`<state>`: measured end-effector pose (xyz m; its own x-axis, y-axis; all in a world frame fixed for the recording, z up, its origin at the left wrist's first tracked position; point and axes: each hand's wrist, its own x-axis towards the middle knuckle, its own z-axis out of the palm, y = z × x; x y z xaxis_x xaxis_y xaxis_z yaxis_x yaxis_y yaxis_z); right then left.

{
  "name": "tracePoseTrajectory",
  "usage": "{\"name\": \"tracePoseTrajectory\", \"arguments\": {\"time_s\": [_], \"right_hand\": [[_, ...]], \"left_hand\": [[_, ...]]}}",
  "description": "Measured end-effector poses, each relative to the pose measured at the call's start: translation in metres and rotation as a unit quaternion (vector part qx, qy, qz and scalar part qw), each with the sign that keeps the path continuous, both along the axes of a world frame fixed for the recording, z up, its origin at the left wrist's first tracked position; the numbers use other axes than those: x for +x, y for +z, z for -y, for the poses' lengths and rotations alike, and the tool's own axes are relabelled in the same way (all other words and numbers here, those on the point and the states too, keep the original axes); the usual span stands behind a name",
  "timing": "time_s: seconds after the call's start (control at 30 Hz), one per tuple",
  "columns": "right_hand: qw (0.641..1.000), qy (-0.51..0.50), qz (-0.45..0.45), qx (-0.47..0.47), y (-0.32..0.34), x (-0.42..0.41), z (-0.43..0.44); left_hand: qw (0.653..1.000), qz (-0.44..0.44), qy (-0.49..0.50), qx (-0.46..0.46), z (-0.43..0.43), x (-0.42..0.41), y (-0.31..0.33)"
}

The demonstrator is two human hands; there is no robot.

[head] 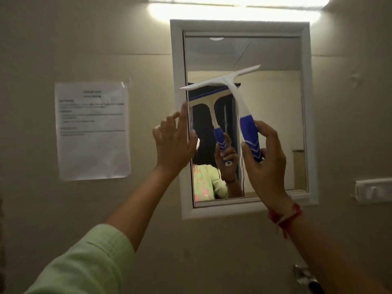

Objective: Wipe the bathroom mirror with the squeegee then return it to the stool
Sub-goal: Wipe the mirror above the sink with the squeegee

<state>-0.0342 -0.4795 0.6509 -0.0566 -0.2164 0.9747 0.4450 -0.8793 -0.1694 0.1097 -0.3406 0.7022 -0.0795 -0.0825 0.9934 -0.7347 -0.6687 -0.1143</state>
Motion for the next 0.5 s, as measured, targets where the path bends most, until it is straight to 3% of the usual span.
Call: {"name": "tracePoseTrajectory", "arguments": {"time_s": [0.07,0.23,0.5], "right_hand": [[1.0,-0.01,0.012,-0.011,0.015,0.005,0.003],[0.999,-0.021,0.027,0.011,0.037,0.012,0.002],[0.998,0.002,0.026,0.051,0.019,0.029,-0.003]], "left_hand": [[0.998,-0.011,0.06,-0.004,0.002,0.011,0.018],[0.995,-0.028,0.089,0.03,0.007,0.024,0.043],[0.995,-0.046,-0.086,-0.015,0.022,0.025,-0.017]]}}
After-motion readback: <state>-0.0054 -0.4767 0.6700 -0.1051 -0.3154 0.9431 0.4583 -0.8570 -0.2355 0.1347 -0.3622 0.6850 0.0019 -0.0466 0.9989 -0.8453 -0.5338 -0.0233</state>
